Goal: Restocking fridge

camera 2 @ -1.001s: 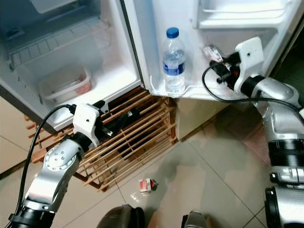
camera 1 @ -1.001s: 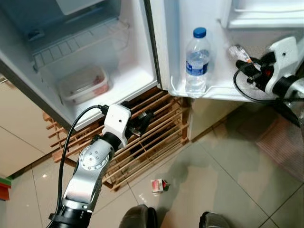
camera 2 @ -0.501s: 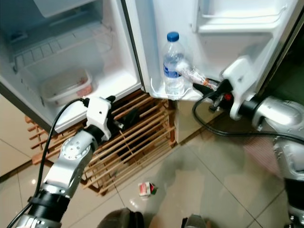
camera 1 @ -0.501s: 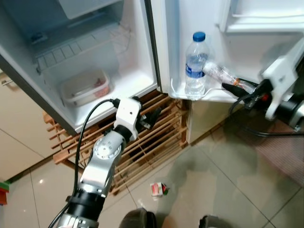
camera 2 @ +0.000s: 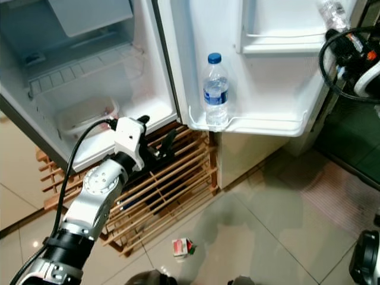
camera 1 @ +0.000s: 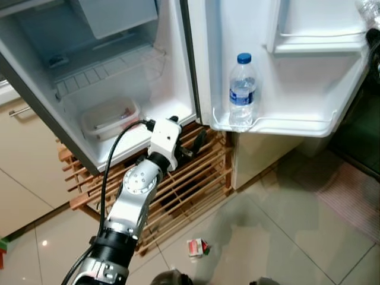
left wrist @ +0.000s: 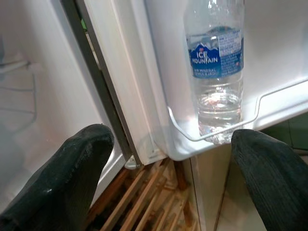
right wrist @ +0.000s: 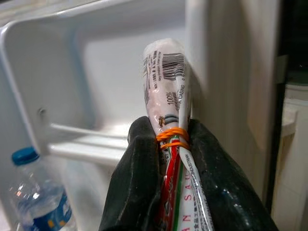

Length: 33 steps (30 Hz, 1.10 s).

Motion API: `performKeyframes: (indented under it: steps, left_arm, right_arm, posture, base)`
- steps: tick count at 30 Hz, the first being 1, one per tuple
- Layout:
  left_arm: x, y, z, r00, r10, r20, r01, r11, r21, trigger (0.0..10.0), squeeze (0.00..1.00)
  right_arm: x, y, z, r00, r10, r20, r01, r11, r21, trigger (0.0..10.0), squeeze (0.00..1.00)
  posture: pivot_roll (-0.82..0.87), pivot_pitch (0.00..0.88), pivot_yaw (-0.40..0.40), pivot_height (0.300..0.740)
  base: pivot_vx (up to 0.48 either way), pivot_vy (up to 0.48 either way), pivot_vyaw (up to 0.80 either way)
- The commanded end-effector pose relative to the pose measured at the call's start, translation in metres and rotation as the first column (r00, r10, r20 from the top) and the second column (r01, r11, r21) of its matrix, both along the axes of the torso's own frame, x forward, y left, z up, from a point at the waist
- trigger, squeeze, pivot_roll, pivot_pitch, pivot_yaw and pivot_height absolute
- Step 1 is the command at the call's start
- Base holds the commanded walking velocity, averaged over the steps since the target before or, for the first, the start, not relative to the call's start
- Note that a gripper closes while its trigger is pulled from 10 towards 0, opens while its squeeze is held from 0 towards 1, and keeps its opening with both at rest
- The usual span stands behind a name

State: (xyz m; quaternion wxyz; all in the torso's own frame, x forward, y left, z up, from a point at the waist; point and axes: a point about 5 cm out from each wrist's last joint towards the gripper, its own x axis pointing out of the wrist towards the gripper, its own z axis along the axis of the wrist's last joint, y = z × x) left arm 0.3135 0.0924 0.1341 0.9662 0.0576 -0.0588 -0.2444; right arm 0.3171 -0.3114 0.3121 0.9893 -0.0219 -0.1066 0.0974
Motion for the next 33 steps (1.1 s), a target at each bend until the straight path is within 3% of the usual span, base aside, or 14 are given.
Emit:
performKeyframes:
  steps: [1, 7, 18, 20, 29, 33]
  left_arm:
    - [0.002, 0.008, -0.001, 0.999, 0.036, 0.004, -0.036, 0.999, 0.012, 10.0, 0.00]
    - [0.002, 0.008, 0.000, 0.999, 0.045, 0.000, -0.045, 0.999, -0.026, 10.0, 0.00]
    - [-0.002, 0.000, -0.001, 0.999, 0.049, 0.000, -0.049, 0.997, -0.052, 10.0, 0.00]
    - [-0.004, 0.002, -0.003, 0.999, 0.053, -0.001, -0.053, 0.997, -0.051, 10.0, 0.00]
    - [-0.005, 0.005, -0.003, 0.998, 0.055, 0.001, -0.055, 0.998, -0.040, 10.0, 0.00]
    - [-0.004, 0.007, -0.003, 0.998, 0.059, 0.004, -0.059, 0.998, -0.025, 10.0, 0.00]
  right_arm:
    - [0.005, 0.007, 0.004, 1.000, 0.015, 0.024, -0.014, 0.999, -0.034, 0.0, 0.00]
    - [0.011, 0.017, 0.007, 0.999, 0.033, 0.031, -0.031, 0.997, -0.070, 0.0, 0.00]
    - [0.016, 0.032, 0.008, 0.993, 0.114, 0.011, -0.111, 0.986, -0.128, 0.0, 0.00]
    - [0.010, 0.043, -0.008, 0.986, 0.168, -0.019, -0.169, 0.969, -0.181, 0.0, 0.00]
    - [-0.015, 0.070, -0.039, 0.980, 0.197, 0.001, -0.191, 0.950, -0.247, 0.0, 0.00]
    - [-0.032, 0.088, -0.072, 0.989, 0.144, -0.016, -0.144, 0.968, -0.204, 0.0, 0.00]
  posture:
    - [0.01, 0.000, 0.122, 0.740]
    - [0.00, 0.000, 0.122, 0.740]
    - [0.00, 0.003, 0.103, 0.740]
    - [0.00, 0.012, 0.106, 0.740]
    - [0.00, 0.019, 0.111, 0.740]
    - [-0.01, 0.026, 0.123, 0.740]
  base:
    - [0.000, 0.000, 0.00]
    - [0.000, 0.000, 0.00]
    - [0.391, 0.000, 0.00]
    - [0.000, 0.000, 0.00]
    - [0.000, 0.000, 0.00]
    - [0.000, 0.000, 0.00]
